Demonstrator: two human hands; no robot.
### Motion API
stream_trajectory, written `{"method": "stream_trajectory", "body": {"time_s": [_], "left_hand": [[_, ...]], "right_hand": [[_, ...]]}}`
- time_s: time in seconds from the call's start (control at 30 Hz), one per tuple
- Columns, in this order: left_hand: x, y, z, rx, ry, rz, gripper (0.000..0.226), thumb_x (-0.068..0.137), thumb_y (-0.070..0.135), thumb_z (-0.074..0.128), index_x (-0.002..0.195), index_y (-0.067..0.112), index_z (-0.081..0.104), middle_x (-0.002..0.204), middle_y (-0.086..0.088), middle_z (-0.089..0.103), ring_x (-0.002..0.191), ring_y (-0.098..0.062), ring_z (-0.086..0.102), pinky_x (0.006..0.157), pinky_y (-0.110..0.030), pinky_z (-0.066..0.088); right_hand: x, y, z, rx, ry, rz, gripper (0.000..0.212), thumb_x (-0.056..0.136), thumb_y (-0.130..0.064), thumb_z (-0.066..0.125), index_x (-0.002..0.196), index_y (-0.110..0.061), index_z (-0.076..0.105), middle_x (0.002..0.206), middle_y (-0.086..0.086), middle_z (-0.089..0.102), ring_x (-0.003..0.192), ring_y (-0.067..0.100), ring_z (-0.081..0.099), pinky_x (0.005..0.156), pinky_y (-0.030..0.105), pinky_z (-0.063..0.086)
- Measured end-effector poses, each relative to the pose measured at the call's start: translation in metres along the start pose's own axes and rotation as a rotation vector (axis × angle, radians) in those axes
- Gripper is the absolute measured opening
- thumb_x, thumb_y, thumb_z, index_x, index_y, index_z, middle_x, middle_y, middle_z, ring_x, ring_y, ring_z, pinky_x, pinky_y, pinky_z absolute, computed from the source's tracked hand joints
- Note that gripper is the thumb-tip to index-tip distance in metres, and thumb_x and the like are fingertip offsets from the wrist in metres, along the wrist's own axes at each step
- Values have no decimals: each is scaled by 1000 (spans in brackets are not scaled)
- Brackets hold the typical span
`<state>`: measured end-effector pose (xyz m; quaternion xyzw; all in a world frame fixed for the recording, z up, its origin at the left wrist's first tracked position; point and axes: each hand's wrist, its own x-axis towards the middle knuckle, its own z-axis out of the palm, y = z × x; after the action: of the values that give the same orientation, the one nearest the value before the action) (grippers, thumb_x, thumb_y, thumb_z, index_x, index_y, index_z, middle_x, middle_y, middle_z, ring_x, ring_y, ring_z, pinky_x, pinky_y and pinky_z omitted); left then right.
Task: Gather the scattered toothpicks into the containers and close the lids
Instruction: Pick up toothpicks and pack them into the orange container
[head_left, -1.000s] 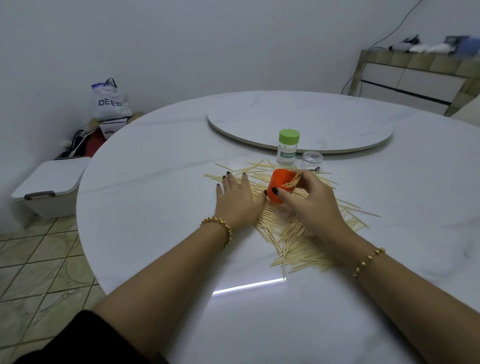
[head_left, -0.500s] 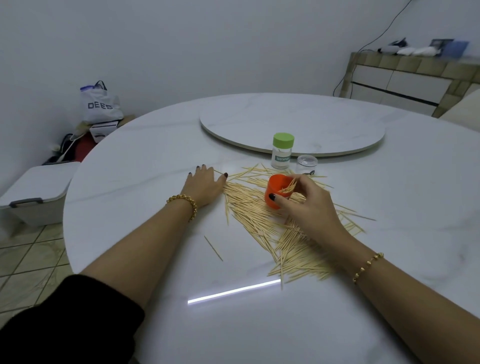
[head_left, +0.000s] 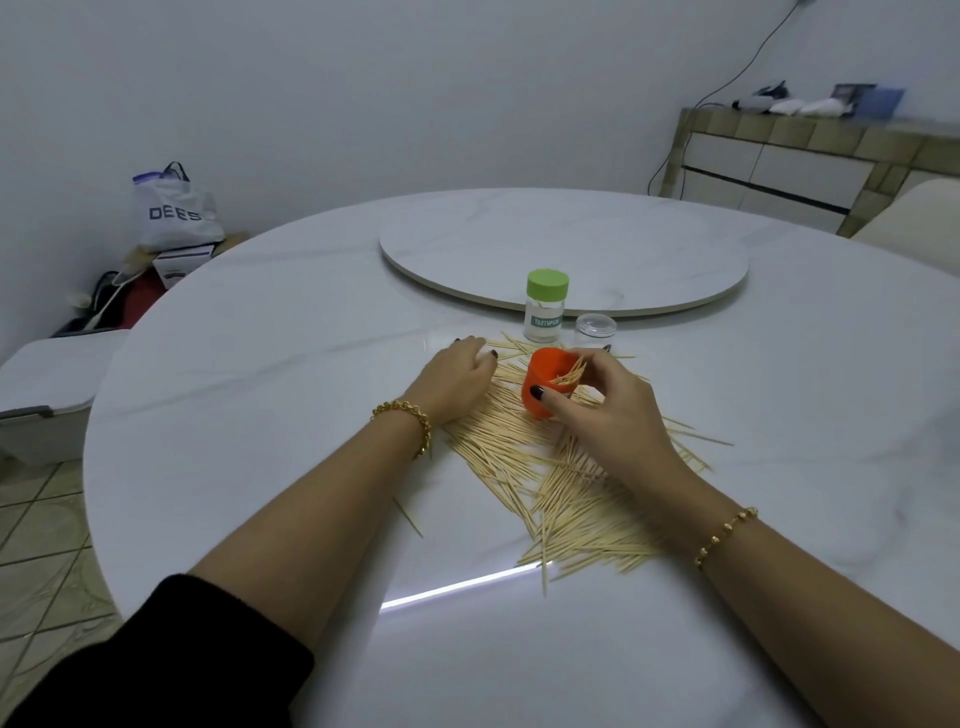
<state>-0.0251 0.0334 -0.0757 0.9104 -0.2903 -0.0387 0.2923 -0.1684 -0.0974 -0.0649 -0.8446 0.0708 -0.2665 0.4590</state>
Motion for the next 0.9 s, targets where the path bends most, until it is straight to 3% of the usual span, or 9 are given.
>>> {"method": "stream_trajectory", "body": {"time_s": [0.13, 0.27, 0.37, 0.6, 0.77, 0.9], "left_hand": [[11, -2, -6, 2, -26, -79, 43, 102, 28, 32, 138, 8, 43, 146, -12, 42, 134, -24, 38, 107, -32, 29], [21, 10, -5, -2, -103, -113, 24, 102, 20, 30, 114, 10, 48, 139, -19, 45, 128, -29, 41, 100, -34, 32], [22, 22, 2, -23, -109, -62, 38, 103, 17, 27, 130, -2, 46, 137, -20, 47, 127, -29, 42, 99, -32, 32], [15, 30, 6, -58, -81, 54, 41, 103, 18, 29, 140, 11, 46, 143, -7, 48, 130, -20, 43, 98, -20, 30], [-9, 21, -11, -40, -44, 35, 43, 103, 24, 32, 143, 14, 42, 148, -4, 42, 136, -18, 36, 108, -25, 25], [-40, 11, -21, -52, -12, 11, 43, 103, 29, 35, 143, 17, 42, 148, -2, 42, 136, -17, 36, 104, -23, 26]], "right_hand": [[1, 4, -2, -23, -11, 6, 39, 78, -33, 75, 109, -34, 52, 97, -27, 55, 95, -12, 51, 75, 4, 36], [4, 7, -4, -30, -2, 18, 41, 78, -31, 75, 113, -29, 53, 98, -24, 55, 95, -9, 51, 71, -2, 38], [6, 10, -7, -27, 12, 27, 41, 79, -29, 75, 113, -28, 53, 97, -24, 53, 93, -13, 49, 71, -5, 36], [4, 11, -6, -21, 10, 34, 40, 78, -28, 76, 114, -22, 57, 101, -13, 60, 96, -2, 55, 72, 2, 42], [-2, 2, -6, -20, 3, 40, 36, 79, -26, 75, 108, -28, 53, 95, -21, 55, 89, -7, 54, 67, -2, 40], [-10, -4, -4, -40, -14, 29, 35, 79, -27, 75, 107, -30, 54, 98, -18, 57, 97, -1, 53, 70, 2, 40]]}}
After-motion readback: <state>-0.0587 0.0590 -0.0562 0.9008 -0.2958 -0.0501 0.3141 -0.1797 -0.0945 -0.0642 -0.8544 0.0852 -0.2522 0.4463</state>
